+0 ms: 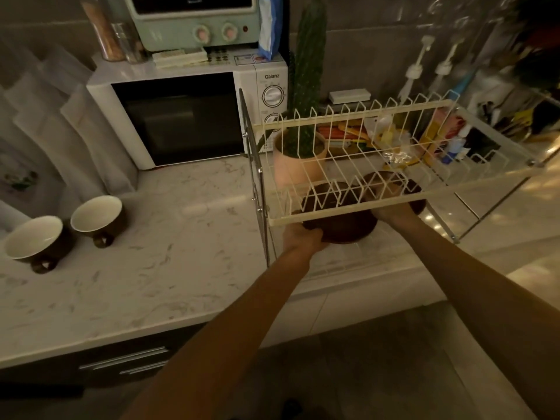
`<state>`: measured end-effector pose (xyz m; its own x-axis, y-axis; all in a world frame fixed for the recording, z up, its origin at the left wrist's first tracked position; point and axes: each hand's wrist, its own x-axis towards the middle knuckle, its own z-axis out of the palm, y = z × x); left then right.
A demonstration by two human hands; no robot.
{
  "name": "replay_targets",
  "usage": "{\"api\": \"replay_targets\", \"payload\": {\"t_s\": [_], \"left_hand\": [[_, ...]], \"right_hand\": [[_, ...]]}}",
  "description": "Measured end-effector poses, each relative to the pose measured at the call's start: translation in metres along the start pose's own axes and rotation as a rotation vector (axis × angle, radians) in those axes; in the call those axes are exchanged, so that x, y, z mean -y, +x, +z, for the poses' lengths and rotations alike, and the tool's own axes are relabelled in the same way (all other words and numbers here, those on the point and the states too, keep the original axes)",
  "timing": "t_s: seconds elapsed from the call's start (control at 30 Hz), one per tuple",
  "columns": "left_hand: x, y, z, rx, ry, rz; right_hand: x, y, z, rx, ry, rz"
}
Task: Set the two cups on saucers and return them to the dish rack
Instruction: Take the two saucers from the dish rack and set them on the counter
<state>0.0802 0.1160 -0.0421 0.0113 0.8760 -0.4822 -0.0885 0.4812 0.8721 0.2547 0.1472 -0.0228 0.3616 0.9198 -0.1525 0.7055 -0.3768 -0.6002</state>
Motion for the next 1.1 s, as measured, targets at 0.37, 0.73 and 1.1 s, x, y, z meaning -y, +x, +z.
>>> {"api": "replay_targets", "payload": {"t_s": [0.37, 0.73, 1.1], "left_hand": [[0.019, -0.069, -0.042, 0.202, 0.093, 0.037], [0.028, -0.106, -0.112, 0.348, 0.259, 0.014], [0.03, -0.111, -0.197, 0.383, 0.37, -0.126]], "right_hand": [[-0.014, -0.071, -0.009, 0.106, -0.157, -0.086], [-0.004, -0.137, 0.009, 0.396, -0.121, 0.051], [0.04, -0.172, 0.05, 0.612, -0.088, 0.041]]}}
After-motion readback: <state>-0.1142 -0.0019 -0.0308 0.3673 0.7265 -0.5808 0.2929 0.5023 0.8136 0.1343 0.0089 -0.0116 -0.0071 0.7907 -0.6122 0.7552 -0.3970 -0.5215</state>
